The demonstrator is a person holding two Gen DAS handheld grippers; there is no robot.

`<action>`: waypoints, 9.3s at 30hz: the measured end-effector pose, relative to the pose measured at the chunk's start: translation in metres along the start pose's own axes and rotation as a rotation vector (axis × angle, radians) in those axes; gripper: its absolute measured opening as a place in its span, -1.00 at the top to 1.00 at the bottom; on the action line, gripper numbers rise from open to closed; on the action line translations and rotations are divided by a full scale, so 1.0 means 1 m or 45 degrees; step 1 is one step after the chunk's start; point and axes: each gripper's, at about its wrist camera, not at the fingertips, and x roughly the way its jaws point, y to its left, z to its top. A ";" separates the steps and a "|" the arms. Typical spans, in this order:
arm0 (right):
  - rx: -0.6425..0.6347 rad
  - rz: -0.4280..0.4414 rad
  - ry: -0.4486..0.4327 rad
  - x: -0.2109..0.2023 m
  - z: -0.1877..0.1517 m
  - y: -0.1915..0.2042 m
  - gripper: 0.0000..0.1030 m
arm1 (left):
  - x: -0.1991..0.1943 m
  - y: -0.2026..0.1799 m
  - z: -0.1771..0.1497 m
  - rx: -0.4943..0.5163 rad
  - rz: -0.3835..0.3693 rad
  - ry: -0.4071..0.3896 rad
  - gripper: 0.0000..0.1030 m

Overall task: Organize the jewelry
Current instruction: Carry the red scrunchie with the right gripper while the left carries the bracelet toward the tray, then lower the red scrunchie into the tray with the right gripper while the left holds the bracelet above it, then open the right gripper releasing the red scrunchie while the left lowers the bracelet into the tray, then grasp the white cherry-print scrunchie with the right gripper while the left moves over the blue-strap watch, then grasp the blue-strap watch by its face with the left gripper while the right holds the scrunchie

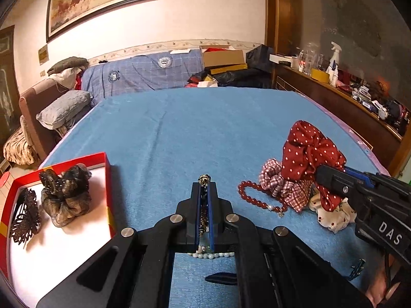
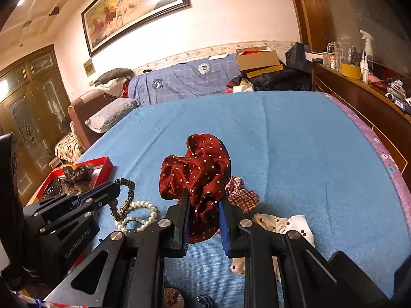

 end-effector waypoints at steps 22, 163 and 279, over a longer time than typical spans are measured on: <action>-0.104 0.059 -0.020 -0.002 -0.009 0.023 0.59 | -0.015 0.014 0.003 -0.027 0.086 -0.076 0.92; -0.488 0.138 0.100 0.079 -0.031 0.234 -0.18 | -0.041 0.212 -0.023 -0.490 0.490 -0.011 0.18; 0.125 -0.092 0.210 -0.007 -0.017 -0.059 0.56 | 0.012 -0.085 -0.068 0.532 -0.381 0.279 0.23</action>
